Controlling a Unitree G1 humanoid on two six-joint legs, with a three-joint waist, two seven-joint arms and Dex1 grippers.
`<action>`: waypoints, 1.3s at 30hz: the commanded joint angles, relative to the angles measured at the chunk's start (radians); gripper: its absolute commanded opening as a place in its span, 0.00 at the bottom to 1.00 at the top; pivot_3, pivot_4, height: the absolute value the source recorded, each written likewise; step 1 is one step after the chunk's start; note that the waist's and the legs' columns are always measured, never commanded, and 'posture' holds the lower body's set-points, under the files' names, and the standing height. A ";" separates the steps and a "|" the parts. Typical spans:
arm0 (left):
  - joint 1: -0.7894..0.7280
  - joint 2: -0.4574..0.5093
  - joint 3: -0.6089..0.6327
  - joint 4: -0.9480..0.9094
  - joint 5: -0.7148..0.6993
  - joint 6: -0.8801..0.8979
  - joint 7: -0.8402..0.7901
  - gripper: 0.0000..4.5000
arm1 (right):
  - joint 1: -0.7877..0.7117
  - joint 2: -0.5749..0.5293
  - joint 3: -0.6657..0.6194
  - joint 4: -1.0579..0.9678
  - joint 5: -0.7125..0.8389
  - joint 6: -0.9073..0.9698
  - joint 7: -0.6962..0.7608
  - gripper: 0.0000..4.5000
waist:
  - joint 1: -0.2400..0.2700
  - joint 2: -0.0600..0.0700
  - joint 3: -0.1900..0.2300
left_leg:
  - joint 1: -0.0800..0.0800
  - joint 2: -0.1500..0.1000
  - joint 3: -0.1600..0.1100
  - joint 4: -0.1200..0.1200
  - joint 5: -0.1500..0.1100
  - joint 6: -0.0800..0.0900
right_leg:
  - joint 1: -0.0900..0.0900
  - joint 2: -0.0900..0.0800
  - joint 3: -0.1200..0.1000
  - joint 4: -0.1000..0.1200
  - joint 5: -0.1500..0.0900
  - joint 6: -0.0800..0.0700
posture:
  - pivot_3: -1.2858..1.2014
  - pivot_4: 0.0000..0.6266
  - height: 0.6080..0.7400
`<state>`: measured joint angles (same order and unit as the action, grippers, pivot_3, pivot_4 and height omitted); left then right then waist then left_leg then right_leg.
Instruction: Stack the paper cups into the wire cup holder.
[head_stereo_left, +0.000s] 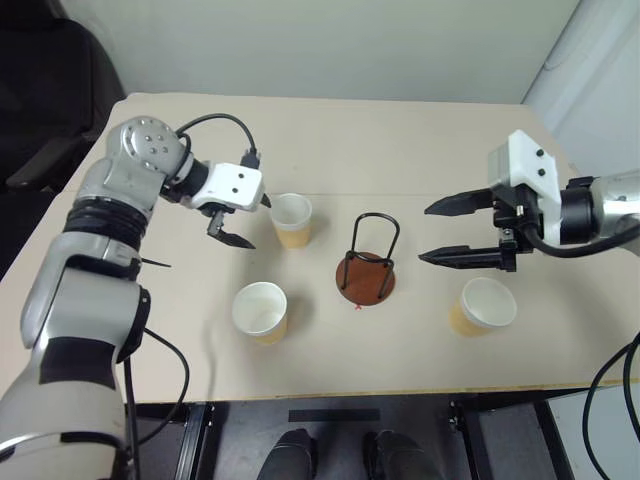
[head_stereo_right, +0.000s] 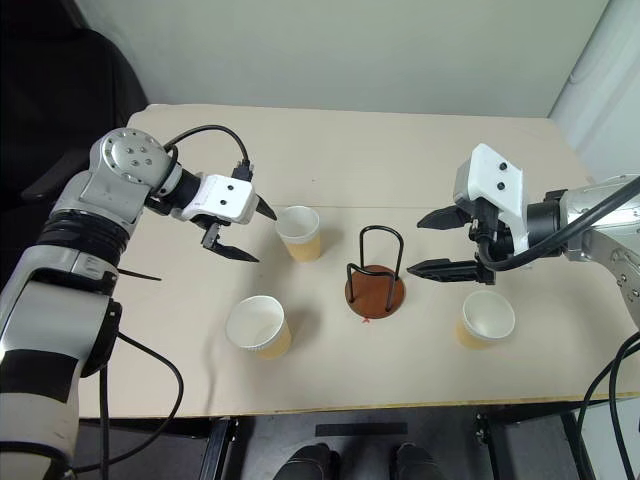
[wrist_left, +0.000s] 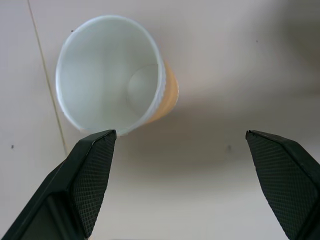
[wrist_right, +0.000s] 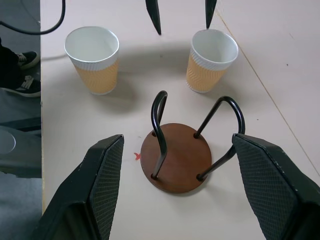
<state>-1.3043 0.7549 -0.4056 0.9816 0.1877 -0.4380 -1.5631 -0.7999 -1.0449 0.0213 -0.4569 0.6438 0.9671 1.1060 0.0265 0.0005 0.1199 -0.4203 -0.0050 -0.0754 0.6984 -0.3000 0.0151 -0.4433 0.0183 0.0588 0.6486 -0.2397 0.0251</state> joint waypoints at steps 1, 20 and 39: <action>-0.058 0.015 0.028 0.002 0.012 -0.030 -0.005 1.00 | -0.021 -0.024 -0.020 -0.006 0.011 -0.004 0.011 0.77 | 0.000 0.000 0.000 | 0.000 0.000 0.000 0.000 0.000 0.000 | 0.000 0.000 0.000 0.000 0.000 0.000 | 0.52 0.24 1.00; -0.079 -0.035 0.003 0.077 0.115 -0.143 0.091 1.00 | -0.022 -0.035 -0.021 0.011 0.013 -0.004 0.024 0.77 | -0.001 0.000 0.000 | 0.000 -0.001 0.001 0.002 0.000 0.001 | -0.001 -0.001 0.000 0.004 0.000 0.001 | 0.52 0.24 1.00; -0.060 -0.071 -0.022 0.178 0.210 -0.210 0.196 0.23 | -0.004 -0.040 -0.026 0.006 0.009 -0.005 0.013 0.78 | -0.003 0.000 0.000 | 0.000 -0.001 0.002 0.005 0.000 0.001 | -0.005 -0.003 0.002 0.012 -0.001 0.002 | 0.52 0.24 1.00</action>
<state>-1.3553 0.6811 -0.4361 1.1590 0.3977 -0.6369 -1.3799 -0.7963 -1.0668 0.0211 -0.4380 0.6459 0.9693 1.1194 0.0240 0.0001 0.1196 -0.4206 -0.0074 -0.0712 0.7033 -0.3005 0.0160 -0.4481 0.0175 0.0603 0.6610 -0.2411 0.0275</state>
